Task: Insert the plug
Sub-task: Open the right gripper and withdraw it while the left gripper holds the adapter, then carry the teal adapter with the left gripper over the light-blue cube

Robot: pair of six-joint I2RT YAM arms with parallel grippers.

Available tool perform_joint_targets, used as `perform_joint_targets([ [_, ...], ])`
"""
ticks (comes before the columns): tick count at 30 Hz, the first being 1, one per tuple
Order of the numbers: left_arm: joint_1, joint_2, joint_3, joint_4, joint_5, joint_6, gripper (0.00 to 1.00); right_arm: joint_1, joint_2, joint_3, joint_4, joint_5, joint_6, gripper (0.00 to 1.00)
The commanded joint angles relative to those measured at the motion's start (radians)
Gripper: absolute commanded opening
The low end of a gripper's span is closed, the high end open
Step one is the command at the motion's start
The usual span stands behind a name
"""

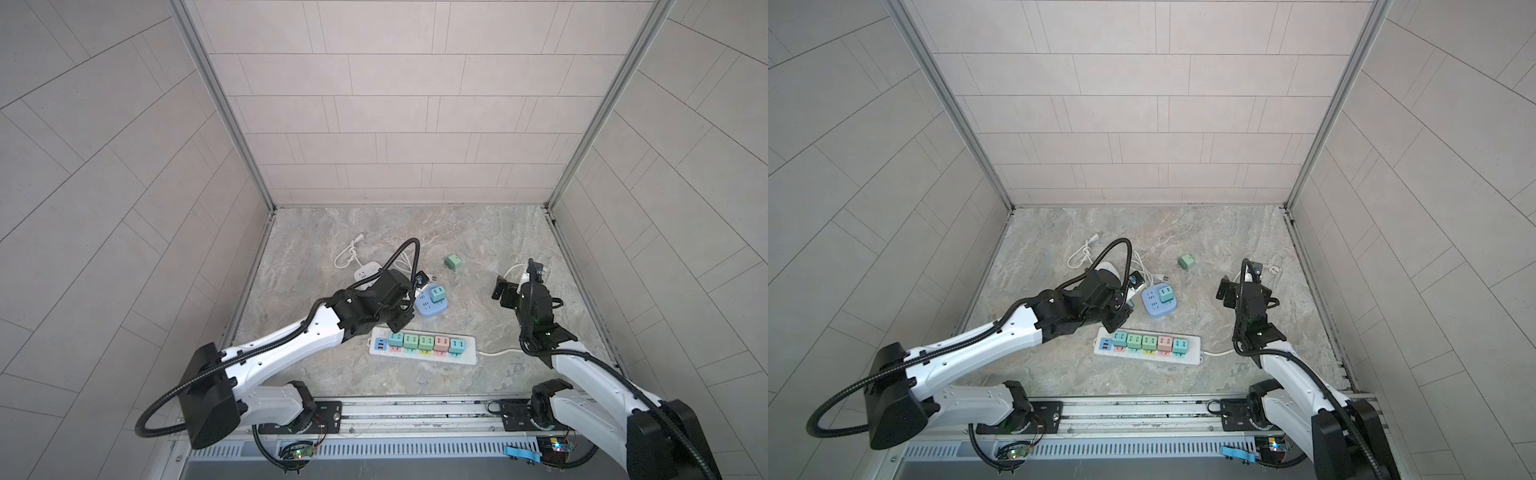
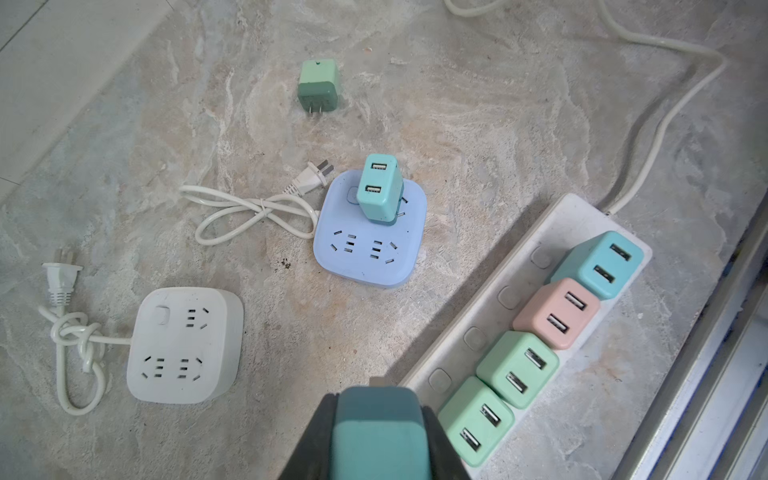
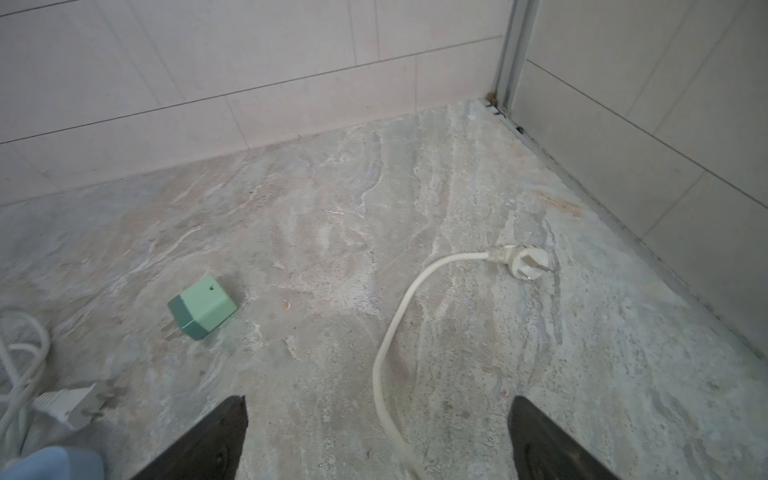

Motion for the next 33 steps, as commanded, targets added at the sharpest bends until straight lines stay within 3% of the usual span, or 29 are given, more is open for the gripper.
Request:
perform_joint_targets([
  [1,0.021,0.042,0.059,-0.039,0.022,0.055,0.0,-0.009,0.08,0.052,-0.042,0.063,0.108,1.0],
  [9,0.051,0.258,0.226,-0.173,0.173,0.138,0.0,-0.005,0.141,0.088,-0.066,0.049,0.102,1.0],
  [13,0.056,0.436,0.422,-0.365,0.161,0.162,0.0,0.007,0.152,0.095,-0.065,0.051,0.09,1.0],
  [19,0.065,0.625,0.598,-0.467,0.106,0.197,0.0,0.013,0.151,0.093,-0.06,0.053,0.085,1.0],
  [24,0.103,0.696,0.688,-0.491,0.124,0.206,0.0,0.017,0.161,0.099,-0.053,0.052,0.077,1.0],
  [33,0.129,0.741,0.712,-0.465,0.136,0.265,0.0,0.035,0.174,0.113,-0.064,0.07,0.068,1.0],
])
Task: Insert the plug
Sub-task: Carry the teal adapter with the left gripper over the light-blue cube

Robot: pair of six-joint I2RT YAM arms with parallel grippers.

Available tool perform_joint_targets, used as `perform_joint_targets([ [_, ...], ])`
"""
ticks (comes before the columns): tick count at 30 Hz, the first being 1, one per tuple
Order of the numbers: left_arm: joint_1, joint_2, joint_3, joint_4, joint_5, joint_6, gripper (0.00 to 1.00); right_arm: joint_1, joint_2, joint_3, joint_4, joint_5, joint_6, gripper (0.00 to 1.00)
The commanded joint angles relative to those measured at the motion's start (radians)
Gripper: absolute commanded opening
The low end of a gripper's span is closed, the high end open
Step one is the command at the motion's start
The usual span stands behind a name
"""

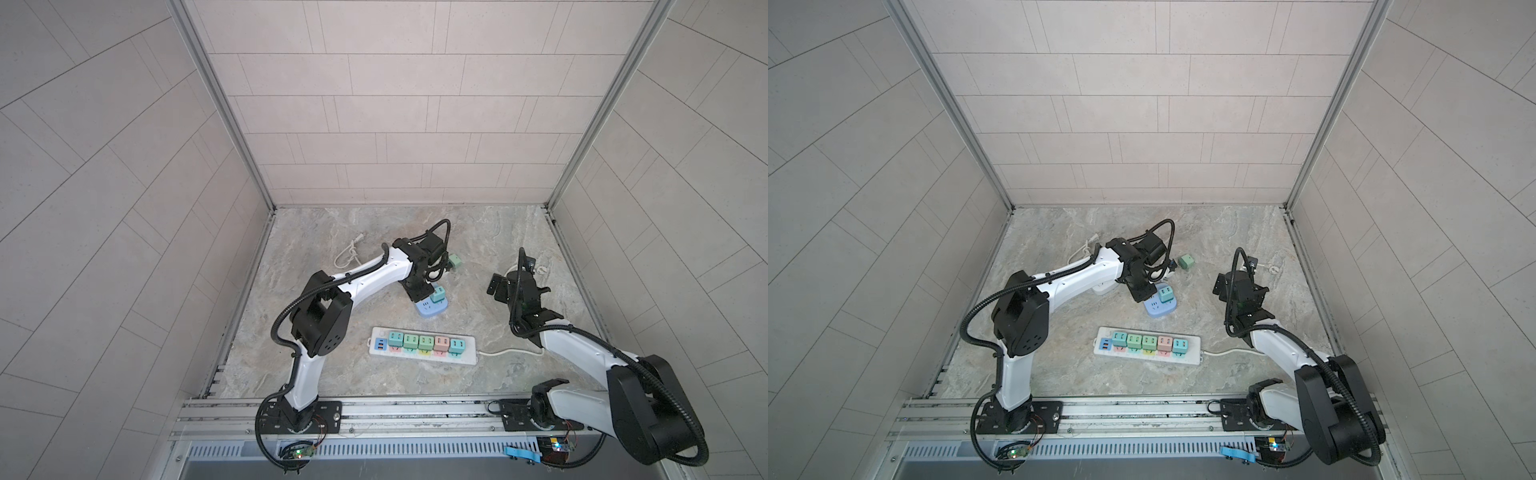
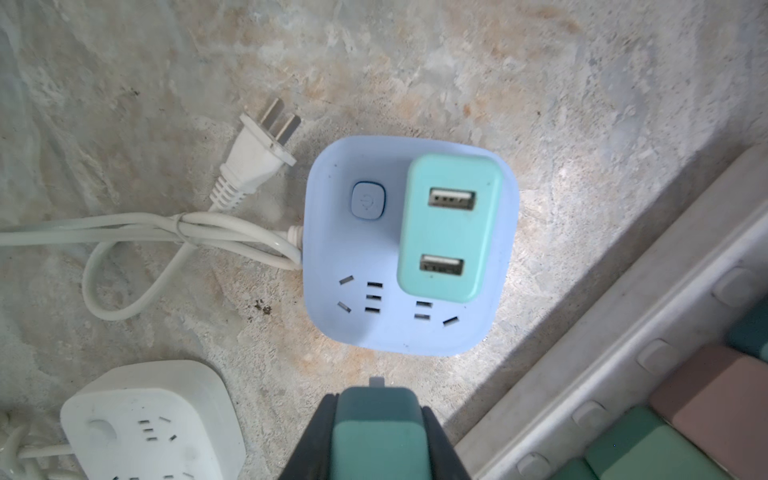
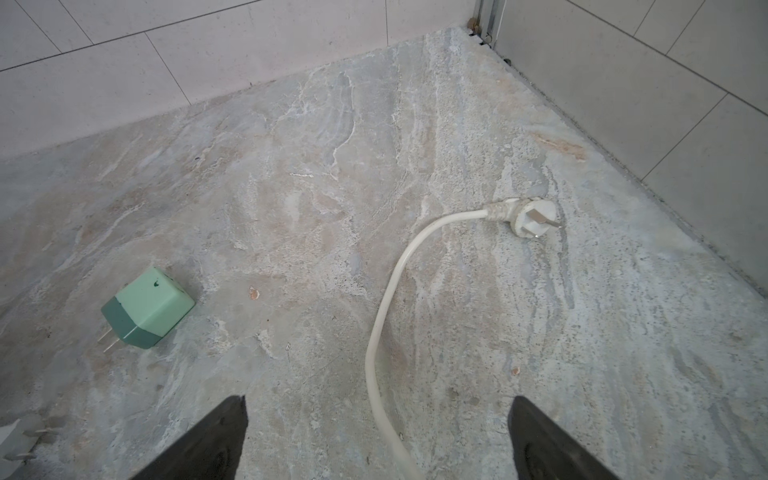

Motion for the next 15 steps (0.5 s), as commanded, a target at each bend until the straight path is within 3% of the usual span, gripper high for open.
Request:
perform_joint_targets([
  [1,0.01,0.035,0.048,-0.032,0.042,0.064,0.0,0.007,0.001,0.017,-0.008,0.033,-0.004,1.0],
  [15,0.014,0.107,0.124,-0.054,0.046,0.134,0.0,0.02,0.021,0.034,-0.017,0.043,-0.013,1.0],
])
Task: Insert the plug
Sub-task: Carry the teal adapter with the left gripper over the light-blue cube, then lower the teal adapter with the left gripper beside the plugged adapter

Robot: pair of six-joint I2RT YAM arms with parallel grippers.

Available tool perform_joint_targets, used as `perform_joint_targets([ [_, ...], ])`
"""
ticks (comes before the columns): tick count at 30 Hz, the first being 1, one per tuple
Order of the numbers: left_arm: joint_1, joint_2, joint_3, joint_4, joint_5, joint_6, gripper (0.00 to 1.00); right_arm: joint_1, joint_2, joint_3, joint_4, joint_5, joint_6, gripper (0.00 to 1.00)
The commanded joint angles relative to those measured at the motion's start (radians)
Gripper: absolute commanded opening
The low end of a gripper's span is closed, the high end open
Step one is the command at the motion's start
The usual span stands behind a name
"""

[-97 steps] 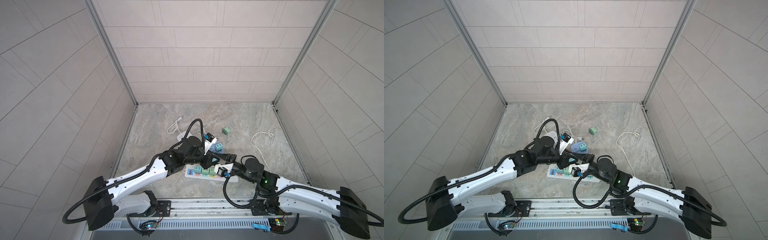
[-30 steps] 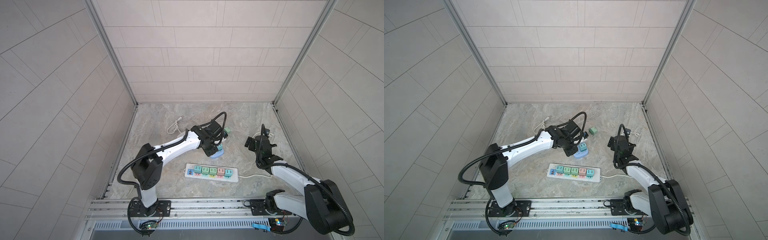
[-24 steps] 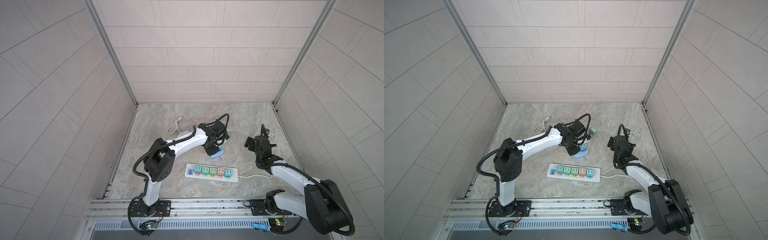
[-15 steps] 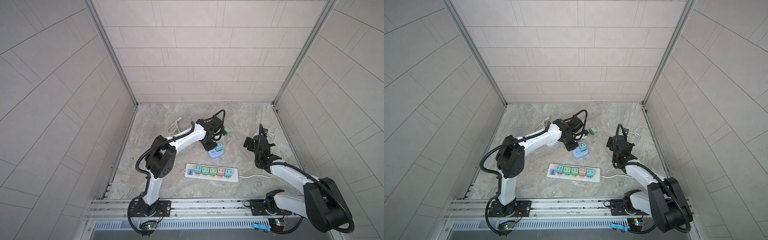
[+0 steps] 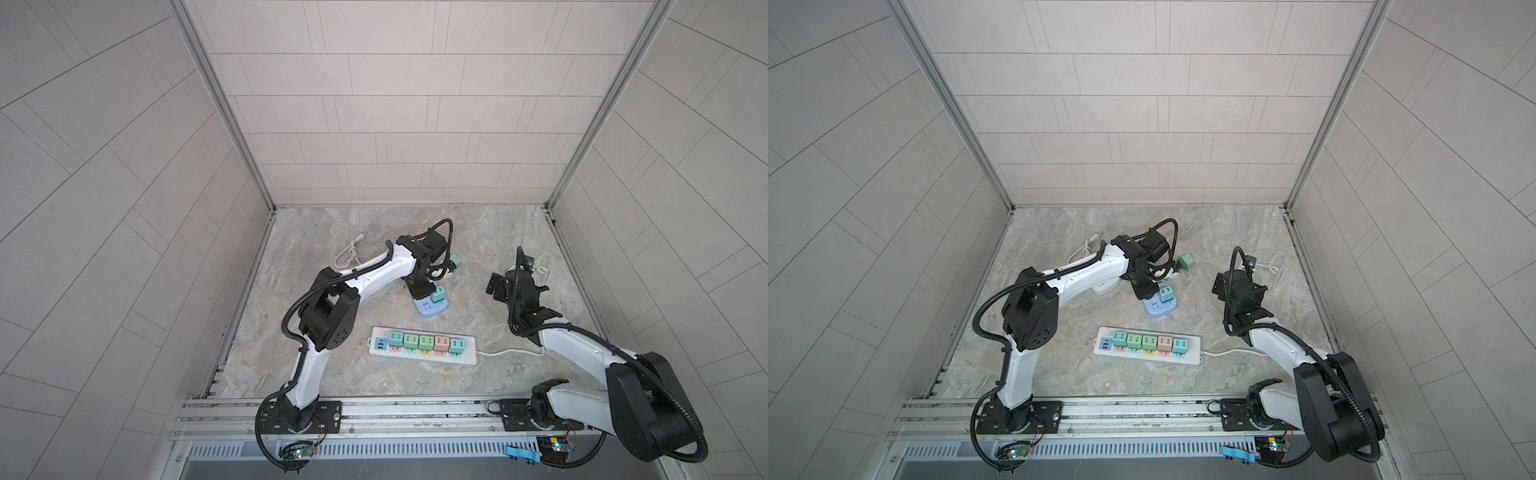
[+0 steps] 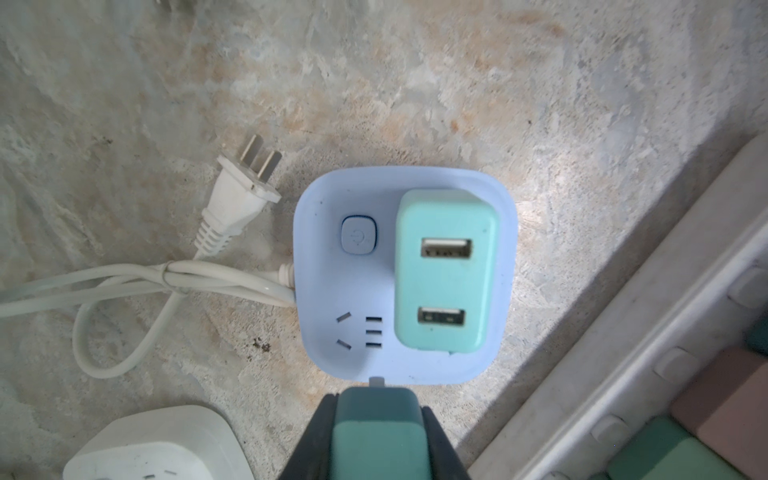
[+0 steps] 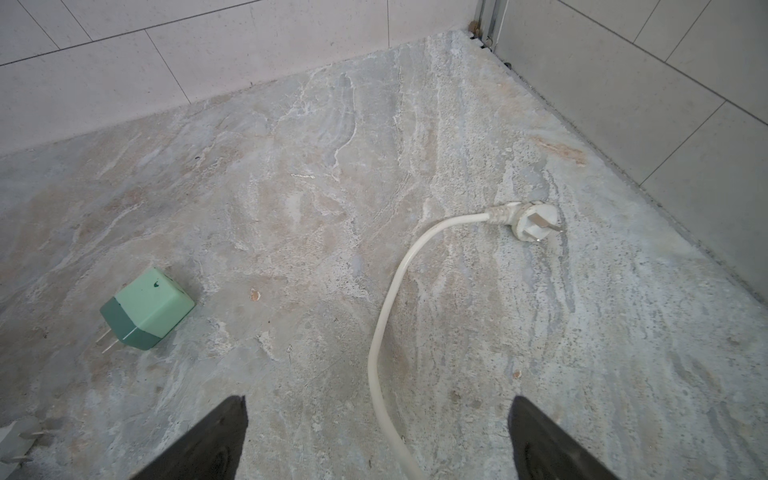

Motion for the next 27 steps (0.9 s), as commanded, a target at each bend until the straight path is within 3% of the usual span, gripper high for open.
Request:
perform_joint_targets([
  [1,0.004,0.028,0.044,-0.039,0.007,0.042,0.0,0.009,0.008,0.025,-0.015,0.028,-0.009,1.0],
  [27,0.003,0.102,0.082,-0.045,0.005,0.047,0.0,0.052,0.034,0.052,-0.034,0.071,-0.033,1.0],
])
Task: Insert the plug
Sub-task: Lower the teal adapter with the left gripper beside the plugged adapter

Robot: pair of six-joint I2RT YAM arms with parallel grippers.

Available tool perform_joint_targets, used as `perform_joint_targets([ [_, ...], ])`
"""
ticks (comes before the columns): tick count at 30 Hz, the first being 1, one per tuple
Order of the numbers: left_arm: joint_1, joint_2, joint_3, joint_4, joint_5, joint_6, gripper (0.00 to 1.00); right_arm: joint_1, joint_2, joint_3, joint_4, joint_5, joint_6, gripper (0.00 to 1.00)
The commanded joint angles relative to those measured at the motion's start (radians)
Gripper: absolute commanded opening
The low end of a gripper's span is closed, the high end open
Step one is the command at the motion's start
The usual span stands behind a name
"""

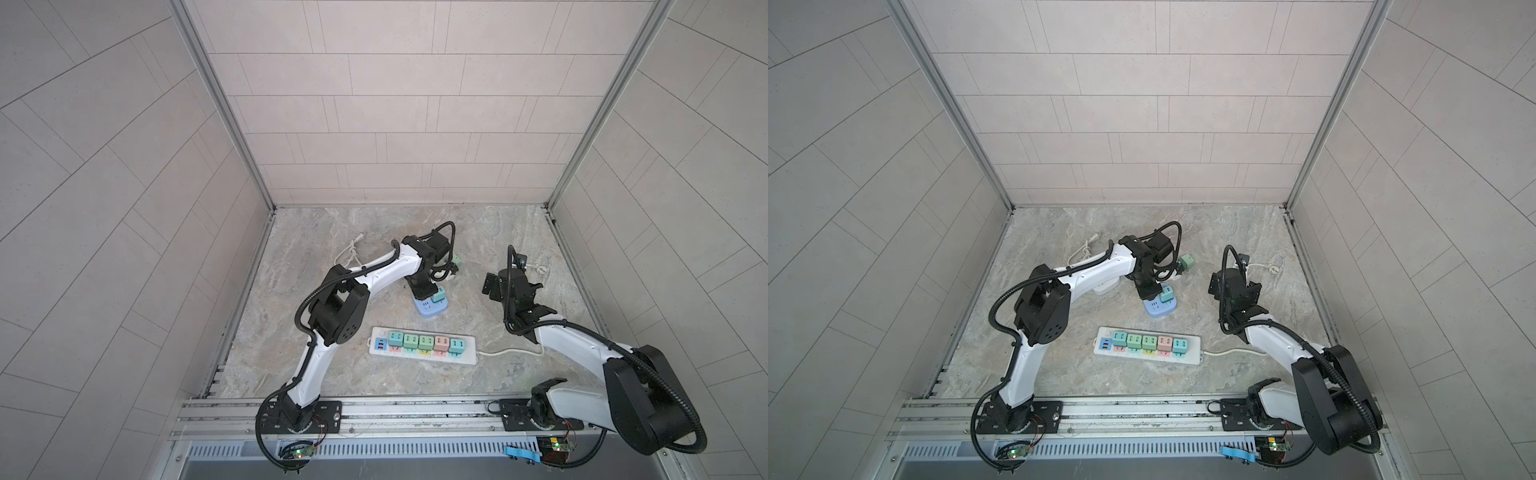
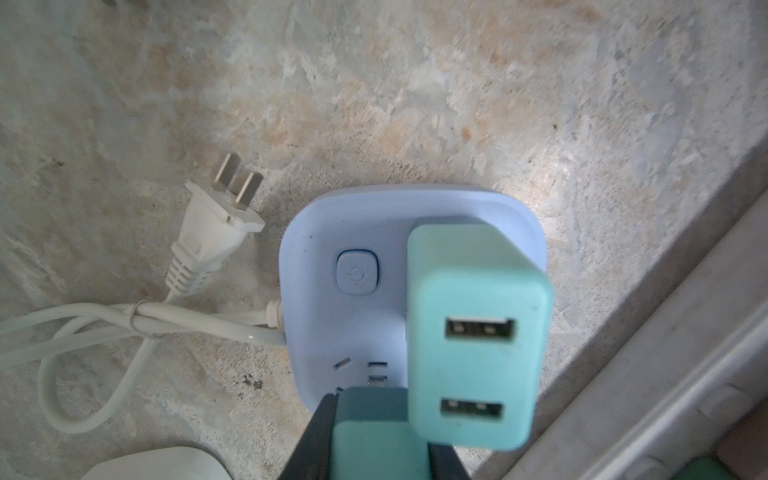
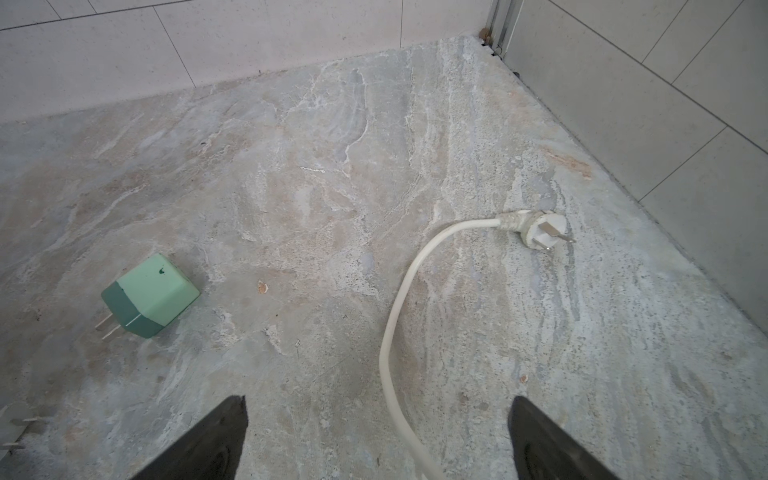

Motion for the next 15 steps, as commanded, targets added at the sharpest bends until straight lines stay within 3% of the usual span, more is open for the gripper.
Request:
perform_joint_targets([
  [1,0.004,0.021,0.023,-0.025,0.004,0.027,0.0,0.007,0.003,0.023,-0.013,0.026,-0.008,1.0],
  [15,0.004,0.059,0.052,-0.037,0.035,0.028,0.0,0.024,0.017,0.038,-0.022,0.045,-0.017,1.0],
])
